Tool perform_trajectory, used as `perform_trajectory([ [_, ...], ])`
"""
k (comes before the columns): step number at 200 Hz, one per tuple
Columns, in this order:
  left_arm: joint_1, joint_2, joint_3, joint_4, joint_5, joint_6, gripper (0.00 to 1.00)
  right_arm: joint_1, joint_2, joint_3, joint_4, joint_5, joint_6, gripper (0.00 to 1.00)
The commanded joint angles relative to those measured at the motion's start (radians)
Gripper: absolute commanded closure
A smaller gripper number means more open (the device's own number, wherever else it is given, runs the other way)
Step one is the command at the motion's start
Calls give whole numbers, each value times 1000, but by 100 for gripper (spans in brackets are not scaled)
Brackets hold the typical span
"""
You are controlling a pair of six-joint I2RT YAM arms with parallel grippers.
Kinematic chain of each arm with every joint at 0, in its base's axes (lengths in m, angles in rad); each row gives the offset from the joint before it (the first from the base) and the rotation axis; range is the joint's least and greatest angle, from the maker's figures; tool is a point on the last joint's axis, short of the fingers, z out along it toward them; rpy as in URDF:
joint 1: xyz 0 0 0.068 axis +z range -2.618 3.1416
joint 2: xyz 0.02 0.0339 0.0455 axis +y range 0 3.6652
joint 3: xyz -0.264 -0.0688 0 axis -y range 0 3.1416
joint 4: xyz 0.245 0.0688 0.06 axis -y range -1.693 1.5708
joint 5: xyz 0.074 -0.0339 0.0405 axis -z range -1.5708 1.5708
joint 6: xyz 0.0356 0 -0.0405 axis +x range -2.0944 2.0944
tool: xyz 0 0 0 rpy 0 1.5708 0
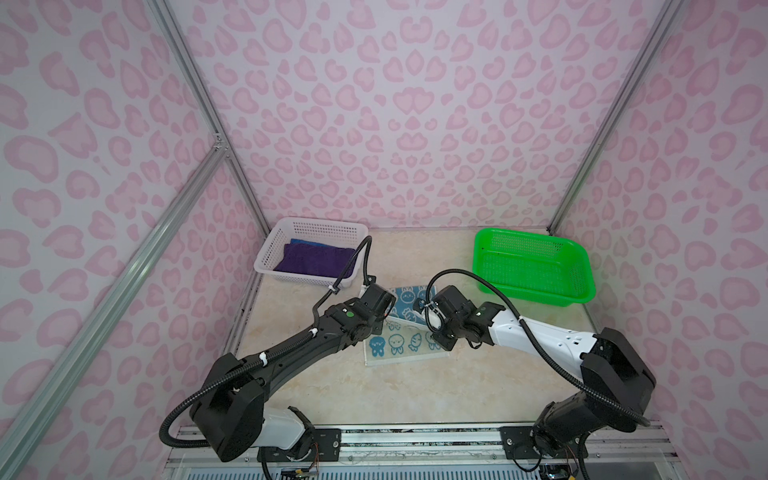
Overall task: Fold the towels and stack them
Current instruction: 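Lay the spread towel flat on the table, drawing both grippers toward the robot, then open both grippers and raise them from the flattened towel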
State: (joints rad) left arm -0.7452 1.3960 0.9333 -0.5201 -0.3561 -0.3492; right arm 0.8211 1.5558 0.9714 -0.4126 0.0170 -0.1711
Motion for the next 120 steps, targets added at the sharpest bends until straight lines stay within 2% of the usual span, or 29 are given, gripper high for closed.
perform_trajectory([
  [1, -27, 8, -33, 24, -5, -53, 98, 4, 26, -16, -34, -12, 42, 100],
  [31, -79, 22, -84, 37, 2, -101, 98, 9, 66, -19, -48, -30, 69, 99],
  [63, -125, 45, -106, 17, -10, -143, 96, 23, 81, -11, -61, -60, 73, 87],
  [70, -133, 46, -109, 11, -8, -149, 92, 26, 83, -4, -68, -66, 74, 83],
  [98, -178, 17, -128, 17, 17, -166, 61, 27, 93, 32, -122, -71, 72, 65],
  [120, -189, -42, -156, 21, 36, -170, 46, 22, 70, 49, -154, -64, 64, 57],
])
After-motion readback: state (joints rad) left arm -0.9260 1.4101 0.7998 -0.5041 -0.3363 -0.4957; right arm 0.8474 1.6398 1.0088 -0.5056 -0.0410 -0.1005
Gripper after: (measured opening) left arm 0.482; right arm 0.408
